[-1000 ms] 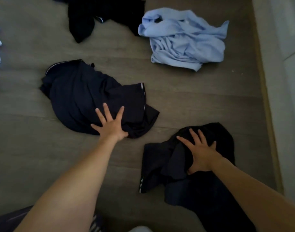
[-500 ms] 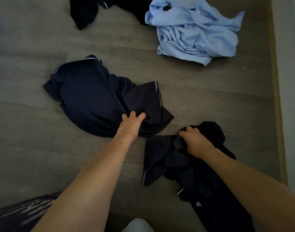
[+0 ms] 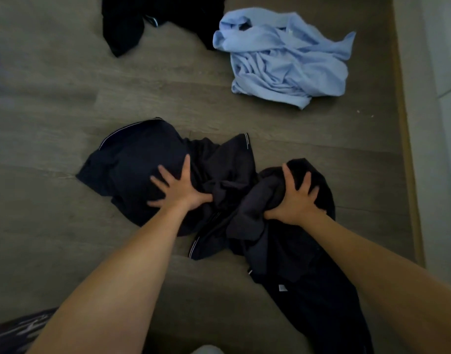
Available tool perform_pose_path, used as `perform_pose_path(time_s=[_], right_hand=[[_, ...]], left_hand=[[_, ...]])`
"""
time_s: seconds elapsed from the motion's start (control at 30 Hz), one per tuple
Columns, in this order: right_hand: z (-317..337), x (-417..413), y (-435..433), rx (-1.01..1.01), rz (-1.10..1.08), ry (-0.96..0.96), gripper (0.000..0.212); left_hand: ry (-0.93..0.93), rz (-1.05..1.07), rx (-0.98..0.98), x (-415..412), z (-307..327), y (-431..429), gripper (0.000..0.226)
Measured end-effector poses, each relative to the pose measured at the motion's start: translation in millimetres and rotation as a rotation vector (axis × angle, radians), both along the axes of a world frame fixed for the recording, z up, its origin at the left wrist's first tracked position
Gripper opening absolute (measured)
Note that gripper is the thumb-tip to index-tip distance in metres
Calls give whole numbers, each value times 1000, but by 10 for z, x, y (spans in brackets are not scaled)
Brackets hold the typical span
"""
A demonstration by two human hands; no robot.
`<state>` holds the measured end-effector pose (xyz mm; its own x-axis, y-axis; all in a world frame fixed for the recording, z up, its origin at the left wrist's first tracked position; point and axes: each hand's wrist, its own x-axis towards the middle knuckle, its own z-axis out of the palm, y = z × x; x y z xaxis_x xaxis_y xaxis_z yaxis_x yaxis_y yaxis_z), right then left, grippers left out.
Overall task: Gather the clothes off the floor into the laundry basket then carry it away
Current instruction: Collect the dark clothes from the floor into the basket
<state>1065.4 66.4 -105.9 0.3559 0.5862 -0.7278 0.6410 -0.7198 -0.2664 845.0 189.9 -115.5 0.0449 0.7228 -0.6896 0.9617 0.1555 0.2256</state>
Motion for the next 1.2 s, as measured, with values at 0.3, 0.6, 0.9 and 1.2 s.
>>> perform_pose_path(time_s=[0.3, 0.6, 0.9, 1.2], right_hand=[[-250, -207, -130, 147, 143, -43, 59], [827, -296, -149, 118, 111, 35, 40], [3136, -758, -102, 154, 82, 120, 55], [5391, -1336, 120, 303, 108, 228, 64]], left_hand=[[-68, -205, 95, 216, -105, -471, 52], [-286, -183, 278, -42, 970, -592, 25], [-348, -91, 434, -530, 3224, -675, 30], [-217, 64, 453, -1059, 5528, -774, 33]])
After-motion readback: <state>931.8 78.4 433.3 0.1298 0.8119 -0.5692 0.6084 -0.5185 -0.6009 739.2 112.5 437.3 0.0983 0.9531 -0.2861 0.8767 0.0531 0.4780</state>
